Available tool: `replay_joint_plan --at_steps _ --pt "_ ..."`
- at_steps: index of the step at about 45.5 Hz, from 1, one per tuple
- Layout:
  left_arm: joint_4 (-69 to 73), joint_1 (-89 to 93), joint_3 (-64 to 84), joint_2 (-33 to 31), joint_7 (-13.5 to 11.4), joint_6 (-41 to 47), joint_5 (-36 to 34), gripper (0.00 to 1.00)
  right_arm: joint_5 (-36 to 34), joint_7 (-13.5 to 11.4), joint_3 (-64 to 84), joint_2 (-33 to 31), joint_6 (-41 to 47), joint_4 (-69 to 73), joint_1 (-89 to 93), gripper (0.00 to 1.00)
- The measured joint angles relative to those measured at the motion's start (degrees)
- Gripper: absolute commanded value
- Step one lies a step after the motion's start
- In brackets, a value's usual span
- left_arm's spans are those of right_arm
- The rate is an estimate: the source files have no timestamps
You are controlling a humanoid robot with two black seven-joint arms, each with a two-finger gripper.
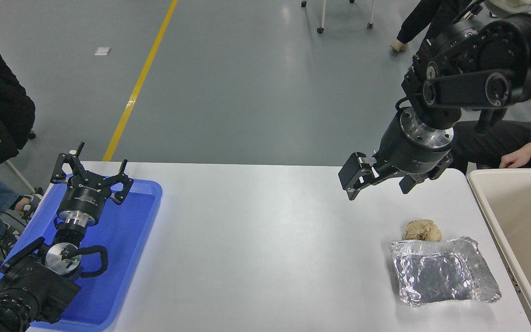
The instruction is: Pick up foil plate and place in dustbin
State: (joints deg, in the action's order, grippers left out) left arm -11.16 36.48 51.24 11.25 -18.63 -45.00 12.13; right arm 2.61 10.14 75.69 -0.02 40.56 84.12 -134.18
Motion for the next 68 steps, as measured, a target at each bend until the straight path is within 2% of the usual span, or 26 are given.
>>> replay_joint_plan --at_steps 37,46,62,68 --pt "0.0 0.0 0.0 -0.1 0.0 0.0 0.0 1.00 3.1 0.0 1.3 -1.4 -0.3 -2.5 2.1 1.00" --pt "0.0 0.0 0.0 -0.1 0.0 0.0 0.0 1.00 10.6 0.0 1.3 -8.9 -1.9 -2.7 5.0 1.00" --pt "0.0 0.0 0.0 -0.1 0.0 0.0 0.0 1.00 31.9 0.0 -2.0 -27.2 -8.7 -8.5 20.9 1.00" --pt "0.0 0.0 0.0 -0.1 0.0 0.0 0.0 1.00 38.4 0.0 -5.9 -31.9 -10.9 -12.7 29.2 1.00"
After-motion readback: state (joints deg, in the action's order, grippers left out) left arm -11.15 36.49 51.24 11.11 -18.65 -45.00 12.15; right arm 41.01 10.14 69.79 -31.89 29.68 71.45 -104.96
